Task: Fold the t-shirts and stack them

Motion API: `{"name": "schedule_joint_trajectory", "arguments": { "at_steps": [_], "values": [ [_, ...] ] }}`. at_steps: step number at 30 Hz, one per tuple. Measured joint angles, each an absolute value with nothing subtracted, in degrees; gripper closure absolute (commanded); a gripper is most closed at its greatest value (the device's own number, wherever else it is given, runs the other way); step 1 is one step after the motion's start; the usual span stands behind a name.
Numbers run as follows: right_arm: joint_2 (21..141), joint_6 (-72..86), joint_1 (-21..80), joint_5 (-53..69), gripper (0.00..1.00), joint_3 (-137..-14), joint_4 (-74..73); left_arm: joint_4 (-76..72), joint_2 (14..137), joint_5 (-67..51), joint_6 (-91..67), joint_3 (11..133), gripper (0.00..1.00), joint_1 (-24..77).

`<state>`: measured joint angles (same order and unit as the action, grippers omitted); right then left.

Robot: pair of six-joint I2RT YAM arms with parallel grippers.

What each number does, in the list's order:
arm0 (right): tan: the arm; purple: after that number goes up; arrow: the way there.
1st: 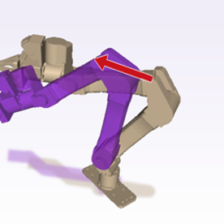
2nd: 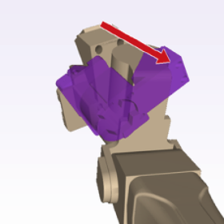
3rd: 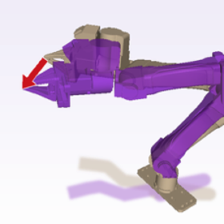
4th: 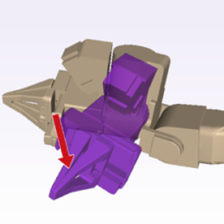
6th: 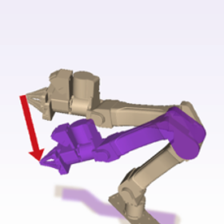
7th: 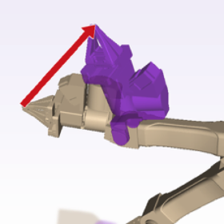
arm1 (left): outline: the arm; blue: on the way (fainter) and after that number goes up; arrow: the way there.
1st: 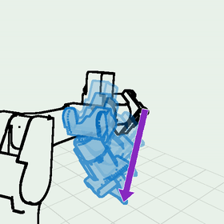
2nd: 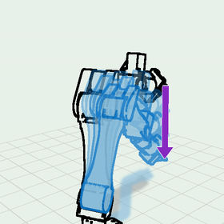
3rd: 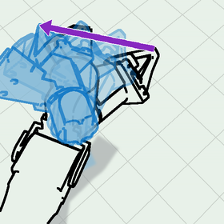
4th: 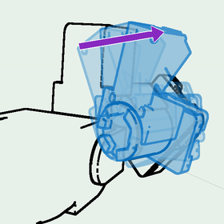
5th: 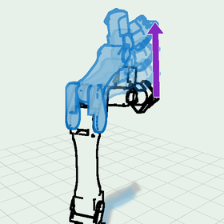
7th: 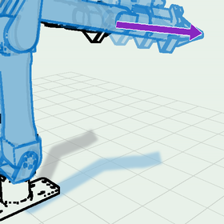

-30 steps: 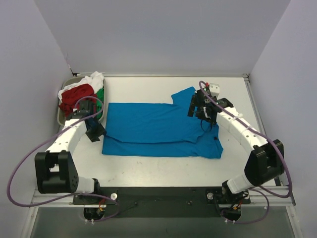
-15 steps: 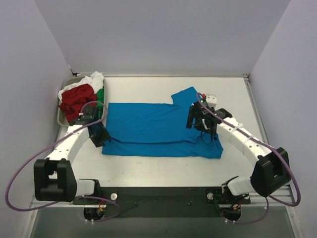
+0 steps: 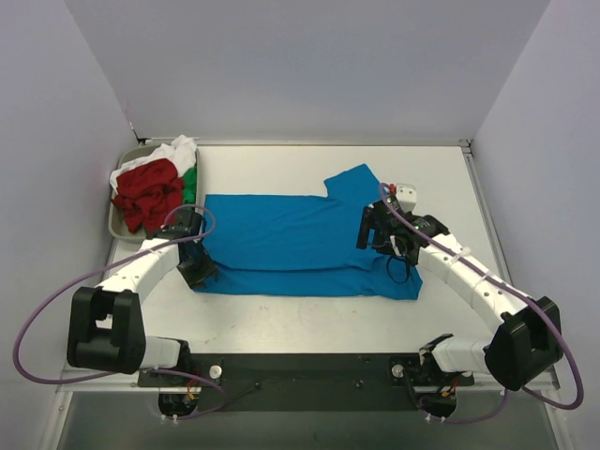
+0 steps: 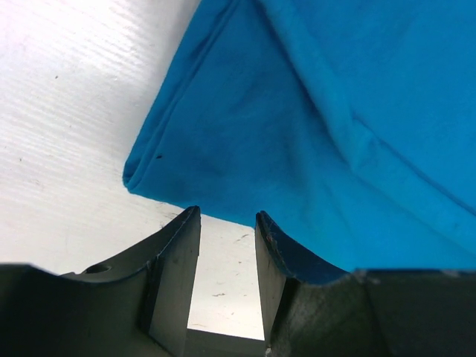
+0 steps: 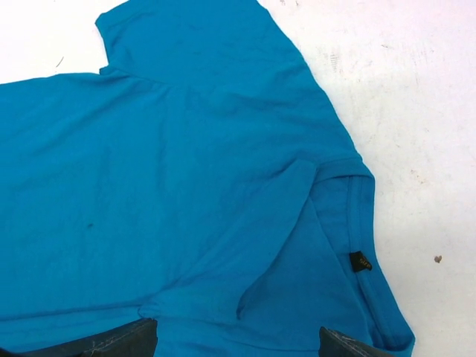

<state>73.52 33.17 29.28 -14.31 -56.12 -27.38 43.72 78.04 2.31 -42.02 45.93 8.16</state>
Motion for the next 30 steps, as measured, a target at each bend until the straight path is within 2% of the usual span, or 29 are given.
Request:
{"name": "schedule_joint_trajectory", "arguments": {
  "at_steps": [14, 20, 24, 30],
  "values": [
    [69.63, 33.15, 30.48, -14.31, 0.12, -52.51, -27.33, 41.01, 77.38, 4.80, -45.15, 38.98, 0.55, 8.16],
    [68.60, 33.10, 30.48, -14.31, 0.12, -52.05, -27.40, 41.67, 69.06, 4.25, -47.75, 34.52, 0.55, 8.16],
    [68.45, 33.12, 30.72, -14.33, 0.12, -52.05, -27.40, 43.59, 65.25, 3.90, -48.45, 37.06, 0.55, 8.23],
    [68.45, 33.12, 31.24, -14.33, 0.12, -52.05, -27.40, 43.83, 67.51, 3.84, -48.84, 47.05, 0.55, 8.82]
  ]
}}
